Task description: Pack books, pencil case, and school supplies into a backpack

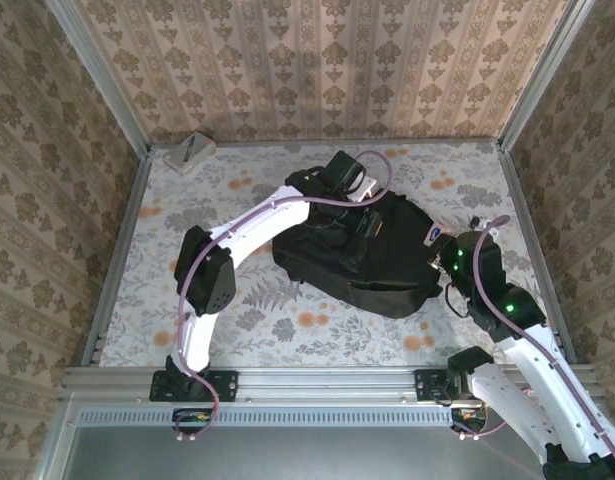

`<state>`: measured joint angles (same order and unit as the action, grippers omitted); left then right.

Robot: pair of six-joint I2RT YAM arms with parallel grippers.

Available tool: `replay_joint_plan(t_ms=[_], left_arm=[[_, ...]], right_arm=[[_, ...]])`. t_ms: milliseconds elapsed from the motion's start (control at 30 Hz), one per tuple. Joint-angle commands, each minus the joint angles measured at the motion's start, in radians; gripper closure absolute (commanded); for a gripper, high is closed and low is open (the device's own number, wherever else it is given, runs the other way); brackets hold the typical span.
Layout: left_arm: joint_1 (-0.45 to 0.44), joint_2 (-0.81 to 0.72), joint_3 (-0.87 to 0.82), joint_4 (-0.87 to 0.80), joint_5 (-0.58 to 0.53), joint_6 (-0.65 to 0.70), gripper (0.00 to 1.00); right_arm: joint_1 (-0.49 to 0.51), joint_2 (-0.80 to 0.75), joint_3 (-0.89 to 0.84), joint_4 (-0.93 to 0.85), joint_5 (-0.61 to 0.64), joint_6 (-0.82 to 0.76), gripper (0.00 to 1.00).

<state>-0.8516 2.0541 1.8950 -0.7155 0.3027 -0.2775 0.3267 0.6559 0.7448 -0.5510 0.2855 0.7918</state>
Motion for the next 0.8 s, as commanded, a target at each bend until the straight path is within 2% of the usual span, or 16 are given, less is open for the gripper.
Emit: replay_joint_plan(t_ms=[0,233,433,533,633,700,767], left_arm=[[-0.017,0.036,0.045,-0.052,0.022,-0.03,0.4],[-0.059,0.137,0.182,-0.214,-0.187,0.012,0.39],[-0.128,0.273,0.377,-0.41,-0.475,0.045,0.41],[-0.151,0.311,0.421,-0.453,-0.58,0.062,0.56],[-0.152,0.297,0.42,-0.442,-0.582,0.067,0.84],[-0.149,0.268,0.412,-0.423,-0.561,0.072,0.99],[-0.141,0.229,0.406,-0.403,-0.546,0.072,1.0]], right_arm=[[-0.008,-0.006,-0.018,-0.002,0.027,-0.005,0.88],[-0.023,-0.005,-0.038,0.008,0.004,0.006,0.87],[-0.046,-0.027,-0.048,0.038,-0.01,0.017,0.86],[-0.054,-0.052,-0.057,0.048,-0.013,0.019,0.85],[-0.06,-0.07,-0.061,0.048,-0.012,0.016,0.85],[-0.06,-0.073,-0.058,0.045,-0.014,0.011,0.85],[-0.062,-0.075,-0.051,0.039,-0.017,0.006,0.86]])
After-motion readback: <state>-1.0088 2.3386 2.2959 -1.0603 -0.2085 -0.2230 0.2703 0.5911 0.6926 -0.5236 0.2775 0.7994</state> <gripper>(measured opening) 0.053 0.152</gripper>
